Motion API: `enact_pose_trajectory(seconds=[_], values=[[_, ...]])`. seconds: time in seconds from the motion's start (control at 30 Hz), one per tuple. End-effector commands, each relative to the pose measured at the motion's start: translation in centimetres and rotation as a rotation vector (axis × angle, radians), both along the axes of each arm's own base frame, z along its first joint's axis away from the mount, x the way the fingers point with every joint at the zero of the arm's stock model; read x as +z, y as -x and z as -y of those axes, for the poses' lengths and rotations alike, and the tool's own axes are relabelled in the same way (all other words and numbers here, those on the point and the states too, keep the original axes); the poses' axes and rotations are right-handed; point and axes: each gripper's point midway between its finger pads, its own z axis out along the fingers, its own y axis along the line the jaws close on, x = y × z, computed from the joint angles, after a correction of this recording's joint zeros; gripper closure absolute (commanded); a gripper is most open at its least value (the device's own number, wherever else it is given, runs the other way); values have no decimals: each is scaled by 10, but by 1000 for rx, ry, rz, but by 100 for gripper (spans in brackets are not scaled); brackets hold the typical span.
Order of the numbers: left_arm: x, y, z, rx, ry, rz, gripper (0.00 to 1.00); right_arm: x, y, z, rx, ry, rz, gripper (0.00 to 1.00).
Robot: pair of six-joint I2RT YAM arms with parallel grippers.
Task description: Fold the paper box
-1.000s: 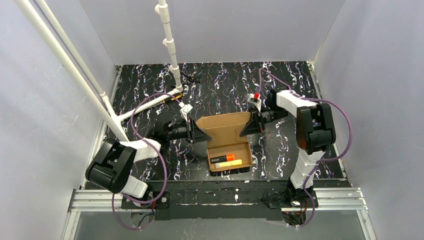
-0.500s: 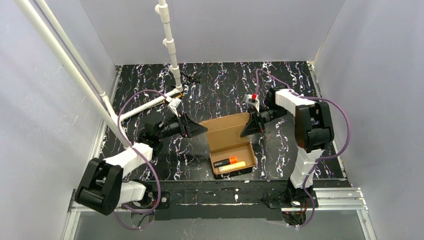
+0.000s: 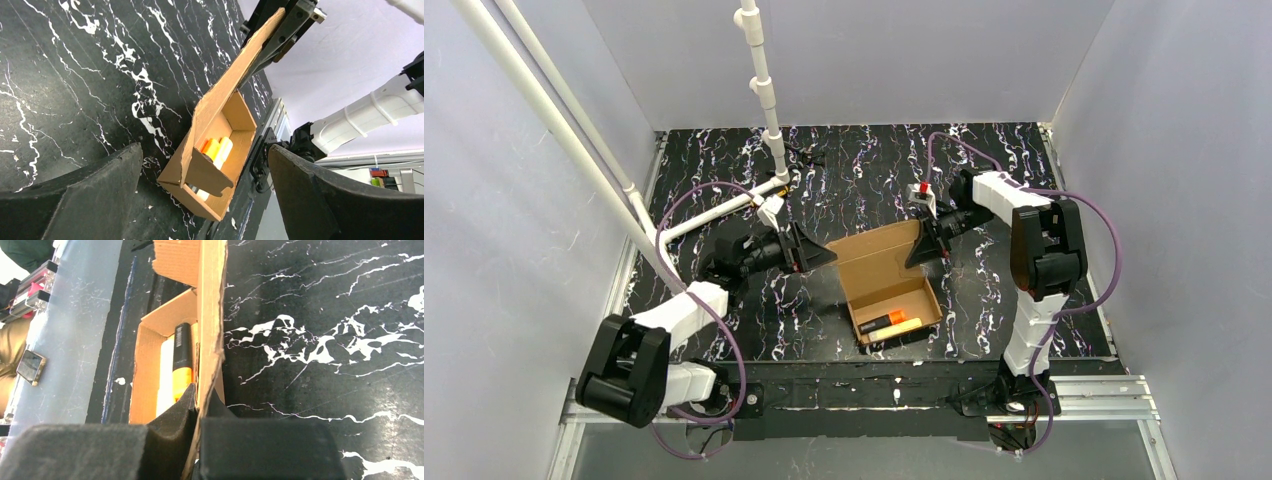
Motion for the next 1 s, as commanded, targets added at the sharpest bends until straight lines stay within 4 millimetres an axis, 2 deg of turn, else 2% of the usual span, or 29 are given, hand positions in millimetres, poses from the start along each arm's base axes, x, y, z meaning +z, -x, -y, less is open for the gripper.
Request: enact_pose_trajectory(seconds=[0.0, 0.13, 0.27, 0.43, 0.5, 0.73, 0.97], values=[[8, -8, 5, -49, -10, 34, 9, -7, -15, -2, -19, 96, 82, 93], [7, -11, 13, -108, -9, 26, 20, -14, -22, -7, -51, 155, 175, 91], [9, -8, 24, -154, -14, 50, 29, -14, -19, -8, -39, 154, 160, 89], [9, -6, 29, -185, -29, 74, 45, -14, -17, -7, -32, 158, 157, 83], [9, -8, 30, -189, -43, 88, 51, -12, -18, -7, -39, 158, 156, 75], [16, -7, 36, -234, -114, 149, 85, -9, -20, -6, -61, 173, 168, 57], [27, -11, 28, -219, -351, 329, 90, 15, -27, -4, -113, 165, 198, 29]])
